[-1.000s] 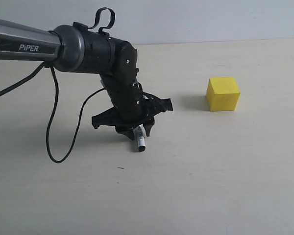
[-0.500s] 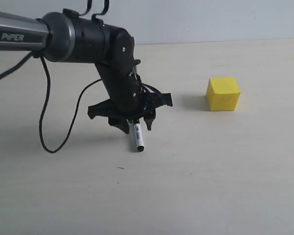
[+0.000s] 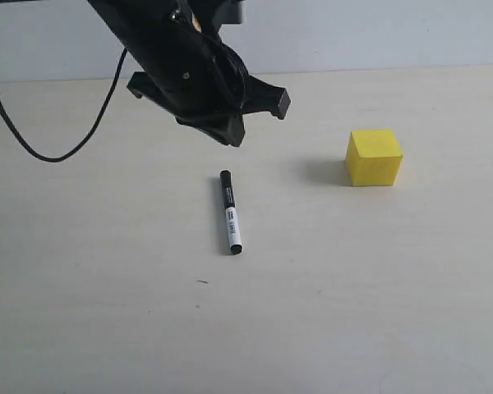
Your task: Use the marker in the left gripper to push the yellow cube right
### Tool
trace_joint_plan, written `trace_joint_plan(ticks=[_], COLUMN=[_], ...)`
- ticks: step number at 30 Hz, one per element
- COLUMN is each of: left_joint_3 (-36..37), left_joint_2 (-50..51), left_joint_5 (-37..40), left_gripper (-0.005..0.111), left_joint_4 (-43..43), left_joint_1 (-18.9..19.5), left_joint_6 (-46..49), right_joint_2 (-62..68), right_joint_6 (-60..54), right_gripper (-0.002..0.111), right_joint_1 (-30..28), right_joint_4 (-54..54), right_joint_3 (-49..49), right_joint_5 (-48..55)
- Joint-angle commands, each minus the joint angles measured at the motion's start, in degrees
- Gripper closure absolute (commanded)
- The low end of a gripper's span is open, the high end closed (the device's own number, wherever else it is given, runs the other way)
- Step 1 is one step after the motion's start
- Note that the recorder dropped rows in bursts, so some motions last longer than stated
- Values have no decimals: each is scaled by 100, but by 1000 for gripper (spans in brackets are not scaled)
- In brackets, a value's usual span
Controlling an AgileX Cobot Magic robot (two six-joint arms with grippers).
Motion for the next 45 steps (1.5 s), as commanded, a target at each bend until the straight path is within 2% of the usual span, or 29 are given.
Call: trace_joint_plan(ticks=[1,5,8,12,16,22,24,28,34,38,40,43,45], left_joint_3=[412,1481,2374,3556,4381,4928,4939,4939,4939,4939,4939,4955,5066], left_joint_2=[-510,-1179,-1820,-2866,-4217,-5969,-6547,-7246,-7740,-7803,-7803,-7754,-7743], left_joint_5=[-624,-2283,-3415,-4235,-4820,-4467,-4200,-4200,-4200,-4312,-3955,-2732,-2637], left_gripper=[107,107,107,107,107,107,107,107,107,107,107,107,107], left_joint_4=[-34,-499,-412,-92,-41,-26,-26,-26,-26,30,30,387,556], left_joint_1=[9,9,9,9,9,9,9,9,9,9,9,9,35], left_joint_6=[145,170,418,1077,1136,1358,1358,1358,1389,1825,1822,1831,1831], right_joint_2=[-5,-5,-5,-5,-5,-5,-5,-5,-5,-5,-5,-5,-5], right_joint_6=[-43,-43,-43,-43,-43,-43,-43,-43,-43,-43,-43,-43,-43], right_gripper=[108,108,108,108,108,108,108,108,108,108,108,108,108], right_joint_1=[1,1,1,1,1,1,1,1,1,1,1,1,1], right_joint_4=[-3,-3,-3,-3,-3,-3,-3,-3,-3,-3,-3,-3,-3], right_joint_3=[24,24,24,24,24,24,24,24,24,24,24,24,24], right_joint_5=[-34,-34,-34,-34,-34,-34,-34,-34,-34,-34,-34,-34,-34])
